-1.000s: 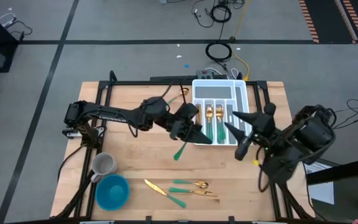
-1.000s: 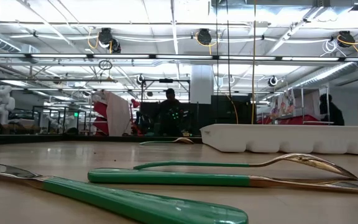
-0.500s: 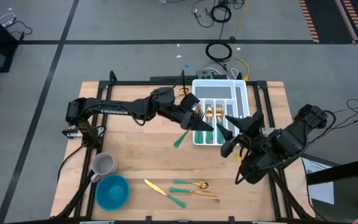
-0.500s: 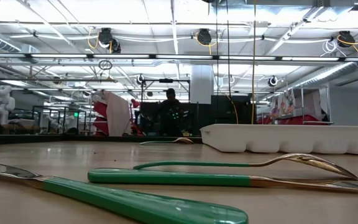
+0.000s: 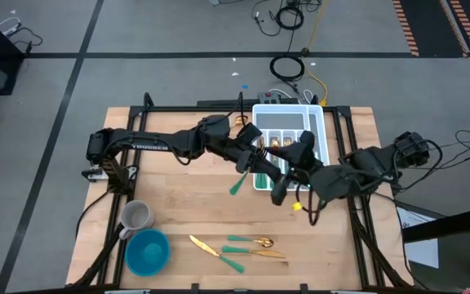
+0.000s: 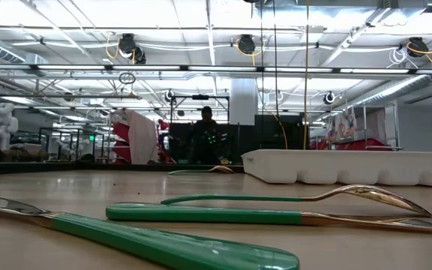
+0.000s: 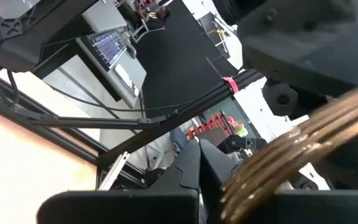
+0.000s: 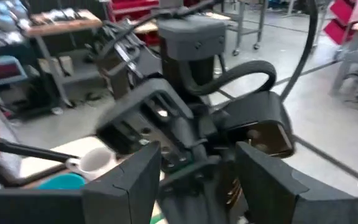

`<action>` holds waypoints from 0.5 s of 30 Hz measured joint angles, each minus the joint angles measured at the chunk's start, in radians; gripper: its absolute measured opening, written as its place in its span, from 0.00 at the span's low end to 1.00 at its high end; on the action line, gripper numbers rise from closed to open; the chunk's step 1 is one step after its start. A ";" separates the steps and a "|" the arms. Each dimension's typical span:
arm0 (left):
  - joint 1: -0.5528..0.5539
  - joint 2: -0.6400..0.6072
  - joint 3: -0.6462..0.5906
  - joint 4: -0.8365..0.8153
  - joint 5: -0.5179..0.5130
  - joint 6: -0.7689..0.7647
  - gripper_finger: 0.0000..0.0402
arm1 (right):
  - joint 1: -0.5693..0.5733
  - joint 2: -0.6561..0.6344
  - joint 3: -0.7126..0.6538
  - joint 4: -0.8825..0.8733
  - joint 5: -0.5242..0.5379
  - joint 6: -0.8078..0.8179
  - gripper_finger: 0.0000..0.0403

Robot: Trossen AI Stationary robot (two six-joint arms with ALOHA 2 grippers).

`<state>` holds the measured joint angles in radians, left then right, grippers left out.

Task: Sort silverware
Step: Put the green fork into the white cutlery tray

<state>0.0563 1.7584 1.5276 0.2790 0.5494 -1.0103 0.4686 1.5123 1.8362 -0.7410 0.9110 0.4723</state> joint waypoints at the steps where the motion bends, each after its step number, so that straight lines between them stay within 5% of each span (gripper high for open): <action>1: 0.000 0.000 0.000 0.001 0.001 0.003 0.00 | -0.003 0.000 0.000 -0.017 0.003 -0.002 0.49; 15: 0.000 0.000 0.000 0.060 0.012 -0.001 0.00 | -0.006 0.000 0.000 -0.104 0.082 -0.069 0.49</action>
<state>0.0566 1.7584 1.5276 0.3386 0.5613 -1.0111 0.4629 1.5127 1.8362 -0.8454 0.9928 0.4031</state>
